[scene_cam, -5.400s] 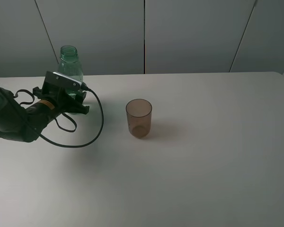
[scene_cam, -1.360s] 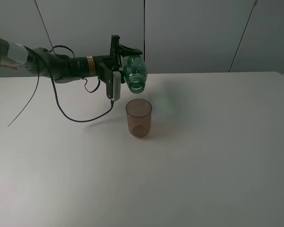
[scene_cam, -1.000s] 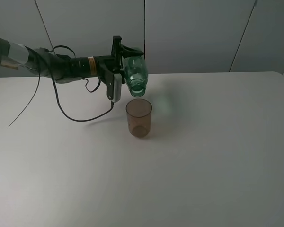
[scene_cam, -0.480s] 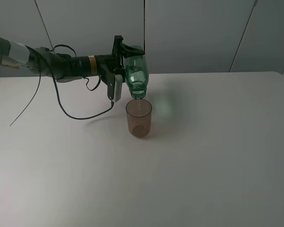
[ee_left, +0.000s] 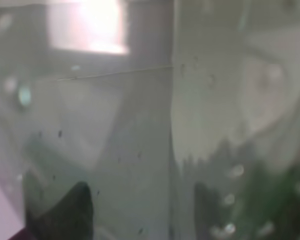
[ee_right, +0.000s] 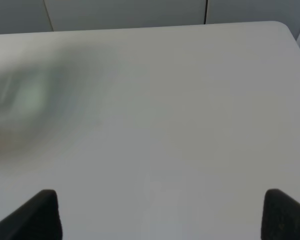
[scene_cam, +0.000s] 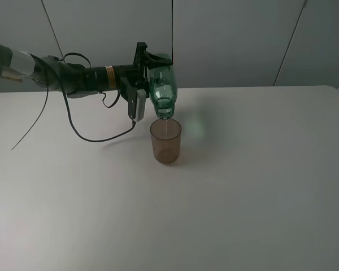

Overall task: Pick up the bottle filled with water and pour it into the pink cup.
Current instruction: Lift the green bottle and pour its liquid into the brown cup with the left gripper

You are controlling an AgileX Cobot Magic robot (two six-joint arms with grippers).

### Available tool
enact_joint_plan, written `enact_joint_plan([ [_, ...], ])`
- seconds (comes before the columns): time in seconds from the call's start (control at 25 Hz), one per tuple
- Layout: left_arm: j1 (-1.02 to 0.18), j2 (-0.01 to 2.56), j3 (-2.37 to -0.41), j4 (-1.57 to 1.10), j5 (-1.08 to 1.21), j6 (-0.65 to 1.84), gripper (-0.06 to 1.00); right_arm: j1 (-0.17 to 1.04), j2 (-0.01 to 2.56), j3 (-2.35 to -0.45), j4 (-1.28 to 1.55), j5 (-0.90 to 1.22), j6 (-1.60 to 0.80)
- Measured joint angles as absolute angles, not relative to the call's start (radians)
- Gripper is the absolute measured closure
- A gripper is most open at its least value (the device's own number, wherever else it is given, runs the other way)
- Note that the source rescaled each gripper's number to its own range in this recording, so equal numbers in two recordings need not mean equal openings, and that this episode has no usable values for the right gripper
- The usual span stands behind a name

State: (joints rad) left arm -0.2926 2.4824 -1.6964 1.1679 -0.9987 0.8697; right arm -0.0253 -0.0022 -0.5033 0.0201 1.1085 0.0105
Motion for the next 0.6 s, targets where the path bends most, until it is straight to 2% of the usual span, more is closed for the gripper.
enact_joint_plan([
  [0.6, -0.301, 2.456, -1.696, 1.166, -0.988, 0.919, 0.94, -0.025, -0.002, -0.503, 0.020, 1.109, 0.010],
])
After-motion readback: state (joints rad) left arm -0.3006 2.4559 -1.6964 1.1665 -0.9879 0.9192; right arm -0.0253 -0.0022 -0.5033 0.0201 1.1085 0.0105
